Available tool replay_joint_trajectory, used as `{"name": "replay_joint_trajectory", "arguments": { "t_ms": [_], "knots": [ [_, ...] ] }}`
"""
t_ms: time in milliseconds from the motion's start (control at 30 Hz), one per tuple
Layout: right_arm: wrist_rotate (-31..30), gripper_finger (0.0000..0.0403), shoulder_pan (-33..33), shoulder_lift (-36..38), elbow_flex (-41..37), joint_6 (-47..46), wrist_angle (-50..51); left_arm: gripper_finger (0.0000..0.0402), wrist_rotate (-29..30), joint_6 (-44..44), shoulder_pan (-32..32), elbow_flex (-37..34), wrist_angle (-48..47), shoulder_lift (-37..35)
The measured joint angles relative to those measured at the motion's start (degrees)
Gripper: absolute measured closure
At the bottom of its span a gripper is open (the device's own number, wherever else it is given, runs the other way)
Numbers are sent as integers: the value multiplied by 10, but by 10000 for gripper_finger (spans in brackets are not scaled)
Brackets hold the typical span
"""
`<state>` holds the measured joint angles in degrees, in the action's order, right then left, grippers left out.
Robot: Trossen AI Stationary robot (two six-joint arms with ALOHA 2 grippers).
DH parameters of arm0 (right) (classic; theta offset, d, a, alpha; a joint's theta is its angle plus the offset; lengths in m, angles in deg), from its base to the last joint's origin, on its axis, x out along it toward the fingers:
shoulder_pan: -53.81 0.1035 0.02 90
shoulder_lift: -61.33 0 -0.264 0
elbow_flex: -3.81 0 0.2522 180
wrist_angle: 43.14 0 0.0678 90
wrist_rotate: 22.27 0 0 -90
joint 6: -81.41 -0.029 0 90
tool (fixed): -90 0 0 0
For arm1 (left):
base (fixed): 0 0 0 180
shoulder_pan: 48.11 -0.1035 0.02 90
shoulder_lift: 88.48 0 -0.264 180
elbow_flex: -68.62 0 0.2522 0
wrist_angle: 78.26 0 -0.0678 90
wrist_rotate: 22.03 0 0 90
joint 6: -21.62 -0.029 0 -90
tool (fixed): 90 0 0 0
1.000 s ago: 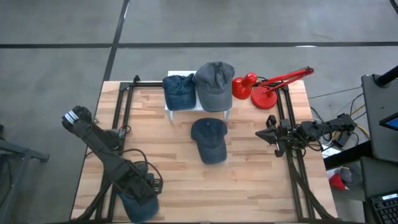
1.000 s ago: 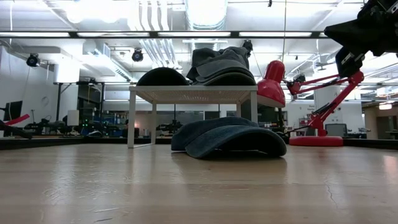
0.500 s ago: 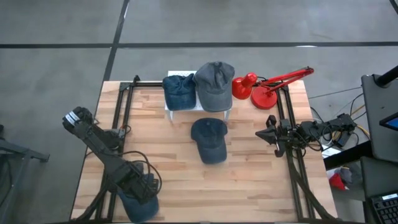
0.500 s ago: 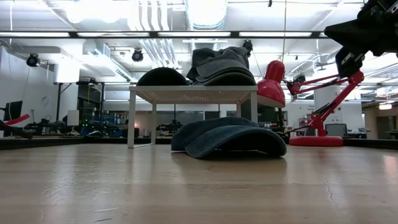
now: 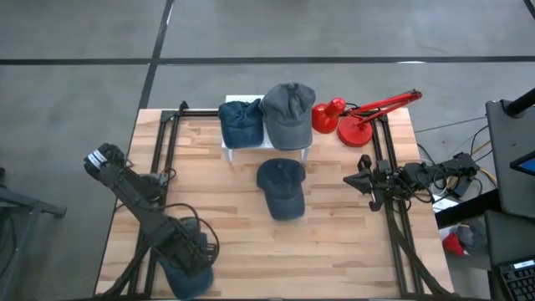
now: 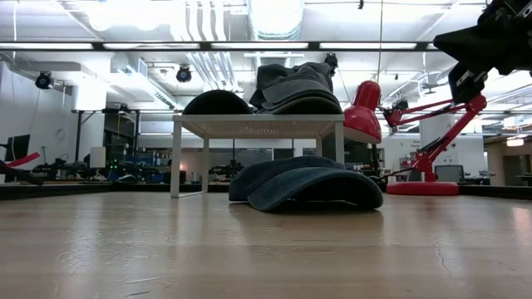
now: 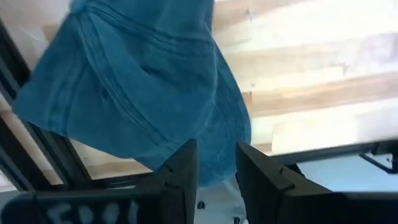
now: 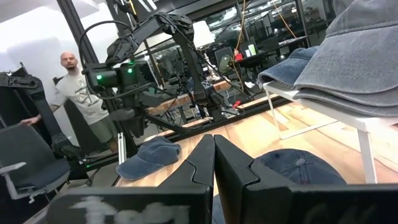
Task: Pick & Place hat
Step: Put the bottom blue cap on the shelf
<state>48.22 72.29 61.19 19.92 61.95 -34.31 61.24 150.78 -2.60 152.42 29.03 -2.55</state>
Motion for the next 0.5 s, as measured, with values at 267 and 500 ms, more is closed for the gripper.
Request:
{"name": "replay_joint_trajectory", "arguments": {
  "t_ms": [267,500],
  "knots": [
    [0,394,0,0,0,0,0,300,-13,37,19,0,4,0],
    [0,394,0,0,0,0,0,298,-34,44,34,0,11,0]
  ]
}}
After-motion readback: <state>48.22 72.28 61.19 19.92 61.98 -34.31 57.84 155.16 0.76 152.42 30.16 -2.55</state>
